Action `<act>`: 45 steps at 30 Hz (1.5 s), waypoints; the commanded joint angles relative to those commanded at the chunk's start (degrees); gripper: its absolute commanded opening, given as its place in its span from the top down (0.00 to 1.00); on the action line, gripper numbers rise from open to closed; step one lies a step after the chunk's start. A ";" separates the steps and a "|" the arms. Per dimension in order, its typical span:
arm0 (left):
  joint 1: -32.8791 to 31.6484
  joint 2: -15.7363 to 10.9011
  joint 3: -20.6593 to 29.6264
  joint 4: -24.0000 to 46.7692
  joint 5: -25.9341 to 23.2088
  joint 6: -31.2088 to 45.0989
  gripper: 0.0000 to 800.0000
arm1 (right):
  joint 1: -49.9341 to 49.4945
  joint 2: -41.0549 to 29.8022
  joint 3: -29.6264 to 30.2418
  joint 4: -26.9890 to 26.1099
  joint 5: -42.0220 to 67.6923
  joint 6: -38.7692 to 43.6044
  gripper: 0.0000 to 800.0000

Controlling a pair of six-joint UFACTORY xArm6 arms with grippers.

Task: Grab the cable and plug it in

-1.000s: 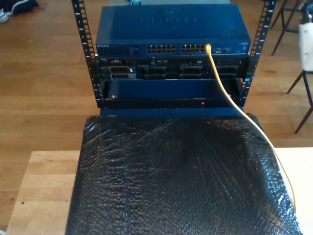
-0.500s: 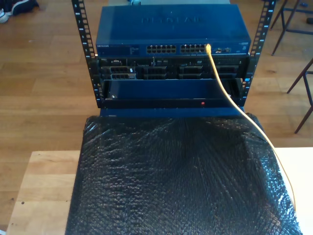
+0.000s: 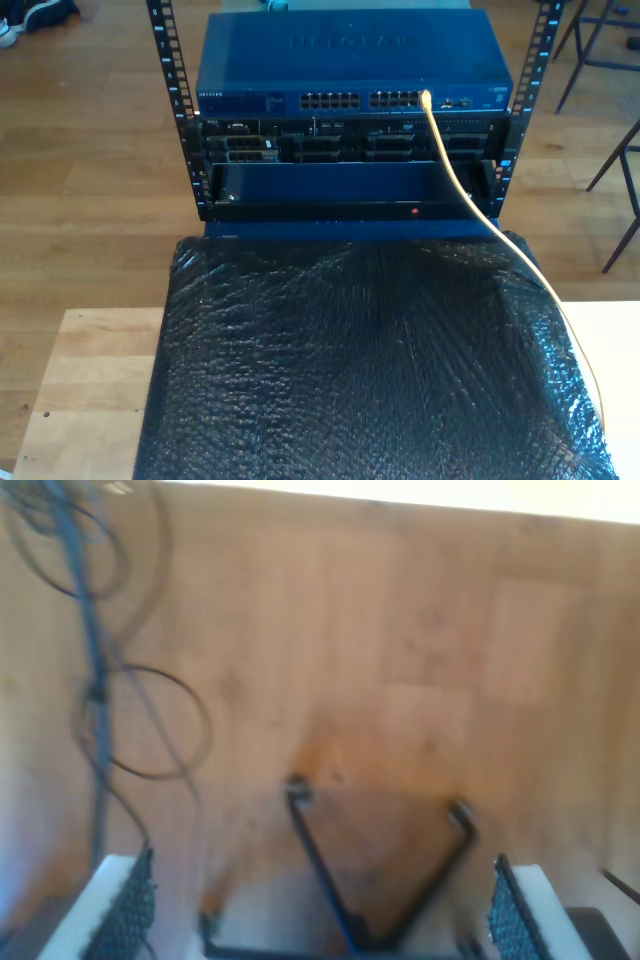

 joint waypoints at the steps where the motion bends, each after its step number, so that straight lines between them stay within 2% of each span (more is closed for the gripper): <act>1: 0.00 0.00 0.00 0.00 0.00 0.00 0.00 | -1.23 -0.09 0.18 0.00 1.05 -1.05 0.01; 5: 0.00 0.00 0.00 0.00 0.00 0.00 0.00 | -6.07 -0.88 0.70 -0.18 4.84 -5.10 0.01; 14: 0.00 0.00 0.00 0.00 0.00 0.00 0.00 | -18.55 -4.48 5.19 -0.26 10.46 -19.69 0.01; 22: 0.00 0.00 0.00 0.00 0.00 0.00 0.00 | -25.49 -10.20 14.42 -0.26 10.73 -28.22 0.01; 30: 0.00 0.00 0.00 0.00 0.00 0.00 0.00 | -27.43 -14.42 22.68 -0.44 10.20 -29.10 0.01; 37: 0.00 0.00 0.00 0.00 0.00 0.00 0.00 | -29.01 -14.59 26.46 -0.44 9.49 -29.36 0.01; 45: 0.00 0.00 0.00 0.00 0.00 0.00 0.00 | -32.44 -14.24 30.77 -0.44 3.08 -33.14 0.02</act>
